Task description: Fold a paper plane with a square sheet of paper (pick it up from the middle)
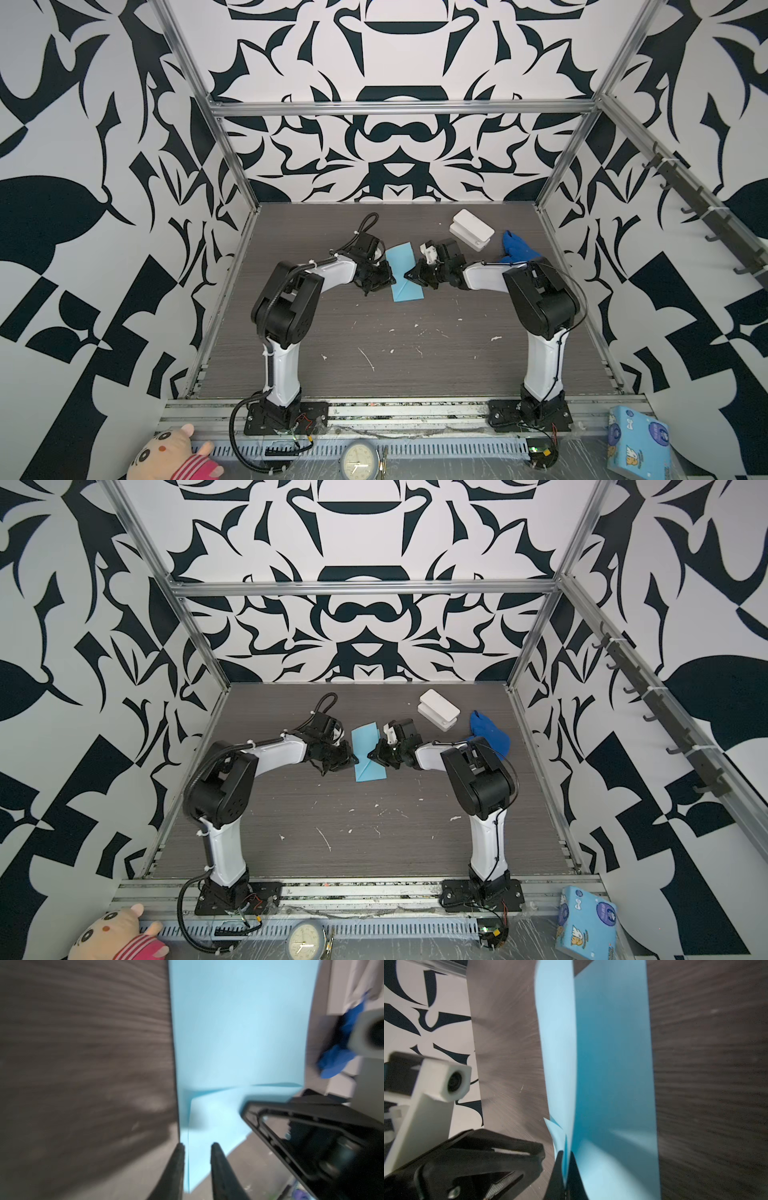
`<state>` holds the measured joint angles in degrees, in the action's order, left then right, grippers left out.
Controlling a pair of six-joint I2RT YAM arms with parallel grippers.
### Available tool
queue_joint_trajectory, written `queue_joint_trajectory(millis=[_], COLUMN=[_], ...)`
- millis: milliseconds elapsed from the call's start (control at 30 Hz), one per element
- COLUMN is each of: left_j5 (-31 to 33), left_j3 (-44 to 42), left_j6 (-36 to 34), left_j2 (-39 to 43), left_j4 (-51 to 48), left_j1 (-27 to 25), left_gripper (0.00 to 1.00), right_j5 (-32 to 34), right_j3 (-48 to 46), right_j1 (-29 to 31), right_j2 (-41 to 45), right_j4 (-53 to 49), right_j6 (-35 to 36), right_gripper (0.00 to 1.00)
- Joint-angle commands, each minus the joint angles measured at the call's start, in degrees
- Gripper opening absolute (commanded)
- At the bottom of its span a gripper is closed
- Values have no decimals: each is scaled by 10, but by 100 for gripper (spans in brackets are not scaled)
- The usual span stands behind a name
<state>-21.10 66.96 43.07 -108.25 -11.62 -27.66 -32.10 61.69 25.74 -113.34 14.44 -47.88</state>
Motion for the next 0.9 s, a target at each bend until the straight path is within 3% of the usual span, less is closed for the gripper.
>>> queue_joint_trajectory(millis=[0,100,200,433,567,700,867], left_j5=[-49,-112,-138,-210,-227,-242,-233], left_j3=[-58,-117,-137,-147,-135,-130,-133], left_j6=[50,98,121,226,256,275,276], left_j2=[88,159,206,218,206,197,198], left_j4=[59,146,176,322,358,394,406], left_j1=[37,63,71,74,73,73,76], left_gripper=[47,67,78,88,86,63,51], right_j5=[-6,-28,-51,-109,-120,-131,-146], right_j3=[-16,-25,-31,-15,-8,-3,3], right_j1=[-1,-2,-3,-3,-3,-3,-4], right_j2=[66,103,131,155,164,166,167], right_j4=[87,134,183,276,275,274,255], right_j6=[-13,-36,-72,-163,-170,-176,-162], right_gripper=[0,0,0,0,0,0,0])
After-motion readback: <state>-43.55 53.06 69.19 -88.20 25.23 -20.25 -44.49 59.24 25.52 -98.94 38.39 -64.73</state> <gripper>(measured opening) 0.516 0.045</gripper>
